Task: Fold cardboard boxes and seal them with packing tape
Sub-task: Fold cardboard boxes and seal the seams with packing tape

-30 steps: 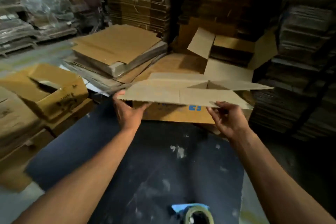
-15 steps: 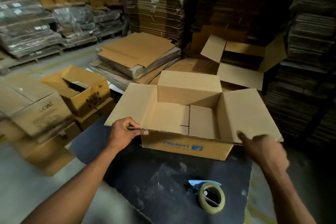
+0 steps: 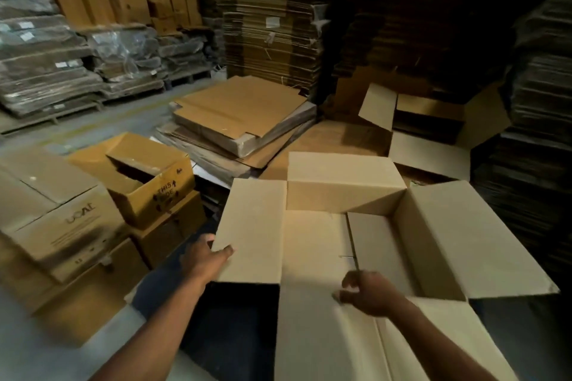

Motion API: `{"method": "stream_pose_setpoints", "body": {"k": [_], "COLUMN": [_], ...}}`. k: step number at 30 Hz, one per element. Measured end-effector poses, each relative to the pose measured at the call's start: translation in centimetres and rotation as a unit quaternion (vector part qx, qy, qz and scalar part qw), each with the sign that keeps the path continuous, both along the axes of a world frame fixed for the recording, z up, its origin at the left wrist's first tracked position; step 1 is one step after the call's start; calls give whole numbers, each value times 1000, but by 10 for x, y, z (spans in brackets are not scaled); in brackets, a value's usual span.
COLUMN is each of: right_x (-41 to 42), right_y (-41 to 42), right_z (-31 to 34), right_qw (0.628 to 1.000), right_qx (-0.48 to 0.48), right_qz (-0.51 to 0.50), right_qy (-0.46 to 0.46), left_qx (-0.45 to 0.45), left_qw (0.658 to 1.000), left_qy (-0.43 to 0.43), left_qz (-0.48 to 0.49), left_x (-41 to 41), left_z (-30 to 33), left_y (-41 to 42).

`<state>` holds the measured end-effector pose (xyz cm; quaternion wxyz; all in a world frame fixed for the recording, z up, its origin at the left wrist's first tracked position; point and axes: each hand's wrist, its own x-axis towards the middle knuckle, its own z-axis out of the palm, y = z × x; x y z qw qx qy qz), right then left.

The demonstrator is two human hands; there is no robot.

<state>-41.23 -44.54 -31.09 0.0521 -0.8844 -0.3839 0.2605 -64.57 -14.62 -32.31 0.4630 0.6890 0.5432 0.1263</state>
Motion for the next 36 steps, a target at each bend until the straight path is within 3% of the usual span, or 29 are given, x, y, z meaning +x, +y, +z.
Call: {"method": "stream_pose_setpoints", "body": {"k": [4,9,13,18,22,28,34,36], "right_x": [-30,-66,-55,-22,-26,-35,-61,-72], "right_y": [23,48,58,-17,-75,-94,-51,-33], "right_z": [-30,-35,-27,-28,-39,-54,-40,-27], "right_qw": [999,993,964,899,887,935,985,991], "right_qx": [-16,99,234,269,217,185,119,94], "right_qz": [-27,-36,-125,-341,-401,-280,-65,-18], "right_qy": [-28,44,29,-52,-72,-109,-102,-89], "left_qx": [-173,-19,190,291,358,397,402,392], "left_qw": [983,993,958,907,853,816,812,826], "left_qy": [-55,-94,-1,37,96,132,122,89], "left_qz": [27,-63,-213,-304,-366,-398,-405,-396], "left_x": [-4,38,82,106,103,108,106,103], "left_z": [14,72,110,62,7,-20,-26,-20], "left_y": [25,54,5,-101,-137,-136,-128,-127]}}
